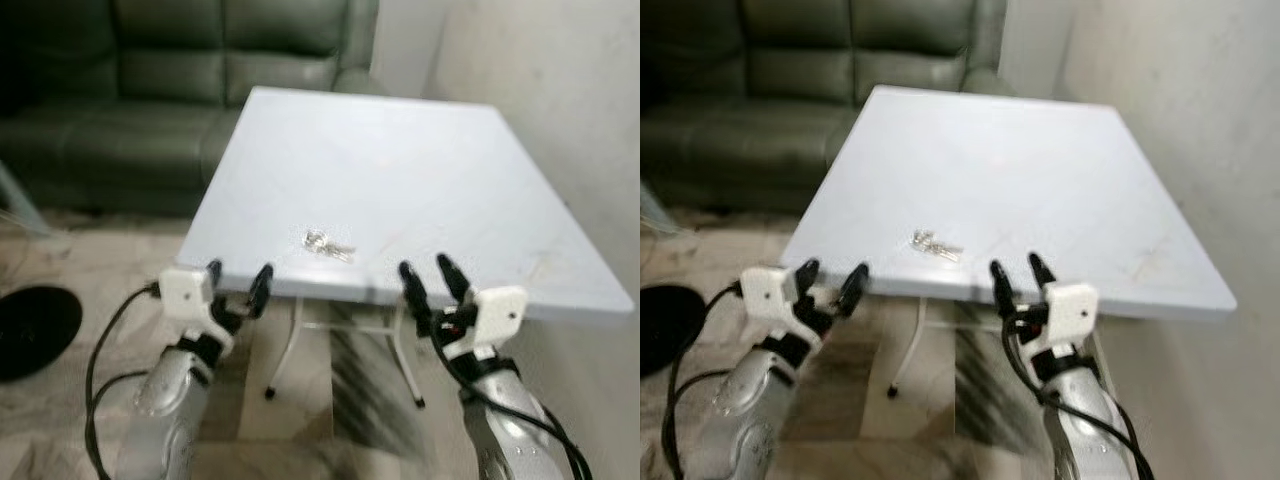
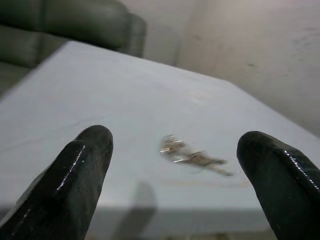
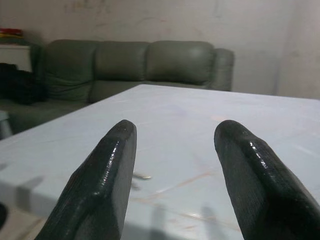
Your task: Hang keys on a hook
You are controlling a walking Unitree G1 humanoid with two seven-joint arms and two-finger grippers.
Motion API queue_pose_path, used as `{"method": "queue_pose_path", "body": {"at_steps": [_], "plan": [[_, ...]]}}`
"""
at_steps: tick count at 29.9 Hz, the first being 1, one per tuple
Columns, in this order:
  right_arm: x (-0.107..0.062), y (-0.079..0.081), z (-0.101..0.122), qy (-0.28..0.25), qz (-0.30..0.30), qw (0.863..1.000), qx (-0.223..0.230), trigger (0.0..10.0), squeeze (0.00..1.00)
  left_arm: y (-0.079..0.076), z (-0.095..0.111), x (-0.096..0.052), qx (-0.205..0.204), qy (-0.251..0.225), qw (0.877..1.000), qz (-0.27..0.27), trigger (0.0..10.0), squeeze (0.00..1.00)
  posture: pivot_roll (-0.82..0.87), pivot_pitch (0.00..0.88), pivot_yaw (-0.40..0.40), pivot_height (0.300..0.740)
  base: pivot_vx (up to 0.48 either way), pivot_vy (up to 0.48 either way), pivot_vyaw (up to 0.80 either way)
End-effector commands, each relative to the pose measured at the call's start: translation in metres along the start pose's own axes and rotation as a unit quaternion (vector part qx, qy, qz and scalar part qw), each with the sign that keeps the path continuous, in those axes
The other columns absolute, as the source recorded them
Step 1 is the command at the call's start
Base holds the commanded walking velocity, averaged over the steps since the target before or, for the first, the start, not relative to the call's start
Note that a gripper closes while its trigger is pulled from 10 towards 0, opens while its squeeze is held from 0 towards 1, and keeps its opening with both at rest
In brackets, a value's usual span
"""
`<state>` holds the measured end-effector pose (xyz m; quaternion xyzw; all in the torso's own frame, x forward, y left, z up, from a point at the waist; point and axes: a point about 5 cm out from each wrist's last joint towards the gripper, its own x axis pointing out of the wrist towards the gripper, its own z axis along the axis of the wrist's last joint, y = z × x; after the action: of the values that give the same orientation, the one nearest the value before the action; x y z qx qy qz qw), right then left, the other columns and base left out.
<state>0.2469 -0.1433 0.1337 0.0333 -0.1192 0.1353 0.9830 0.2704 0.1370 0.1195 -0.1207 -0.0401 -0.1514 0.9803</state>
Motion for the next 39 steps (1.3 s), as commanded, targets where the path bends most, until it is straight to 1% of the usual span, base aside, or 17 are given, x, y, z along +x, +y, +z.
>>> {"method": "queue_pose_path", "body": {"at_steps": [1,9,12,14,16,23,24,27,32,33,39], "plan": [[-0.0036,-0.0072,-0.0006,0.007,-0.011,1.000,-0.003,10.0,0.00,-0.0072,0.0000,0.0014,-0.003,0.000,1.000,-0.008,10.0,0.00,0.02,0.024,-0.058,0.740,0.315,0.277,0.00],[-0.0034,-0.0072,-0.0020,0.012,-0.003,1.000,-0.008,10.0,0.00,-0.0093,-0.0012,0.0004,-0.002,0.001,1.000,-0.010,10.0,0.00,0.03,0.017,-0.062,0.740,0.281,0.290,0.00],[-0.0029,-0.0066,-0.0024,0.015,0.004,1.000,-0.019,10.0,0.00,-0.0095,-0.0022,0.0002,0.000,0.007,1.000,-0.005,10.0,0.00,0.03,0.014,-0.063,0.740,0.000,0.000,0.00],[-0.0027,-0.0055,-0.0028,0.016,0.007,1.000,-0.016,10.0,0.00,-0.0104,-0.0022,0.0002,0.000,0.006,1.000,-0.007,10.0,0.00,0.03,0.014,-0.063,0.740,0.000,0.000,0.00],[-0.0023,-0.0042,-0.0036,0.020,0.012,0.999,-0.024,10.0,0.00,-0.0105,-0.0040,0.0000,0.002,0.012,1.000,-0.006,10.0,0.00,0.03,0.012,-0.064,0.740,0.000,0.000,0.80],[-0.0027,-0.0040,-0.0038,0.021,0.014,0.999,-0.023,10.0,0.00,-0.0115,-0.0050,-0.0005,0.002,0.012,1.000,-0.007,10.0,0.00,0.03,0.009,-0.068,0.740,0.000,0.000,0.80],[-0.0025,-0.0040,-0.0037,0.022,0.016,0.999,-0.025,10.0,0.00,-0.0111,-0.0049,-0.0002,0.009,0.013,1.000,-0.006,10.0,0.00,0.03,0.009,-0.068,0.740,0.000,0.000,0.80],[-0.0020,-0.0046,-0.0030,0.022,0.016,0.999,-0.026,10.0,0.00,-0.0119,-0.0047,0.0000,0.004,0.009,1.000,-0.008,10.0,0.00,0.03,0.008,-0.070,0.740,0.000,0.000,0.80],[-0.0014,-0.0046,-0.0023,0.021,0.019,0.999,-0.024,10.0,0.00,-0.0118,-0.0053,0.0002,0.001,0.011,1.000,-0.005,10.0,0.00,0.02,0.009,-0.072,0.740,0.289,0.000,0.75],[-0.0014,-0.0039,-0.0029,0.021,0.017,1.000,-0.009,10.0,0.00,-0.0120,-0.0051,0.0002,0.000,0.009,1.000,-0.006,10.0,0.00,0.02,0.009,-0.072,0.740,0.311,0.000,0.00],[-0.0015,-0.0043,-0.0019,0.020,0.018,1.000,-0.013,10.0,0.00,-0.0129,-0.0058,0.0000,-0.003,0.010,1.000,-0.006,10.0,0.00,0.02,0.014,-0.075,0.740,0.347,0.000,0.00]]}}
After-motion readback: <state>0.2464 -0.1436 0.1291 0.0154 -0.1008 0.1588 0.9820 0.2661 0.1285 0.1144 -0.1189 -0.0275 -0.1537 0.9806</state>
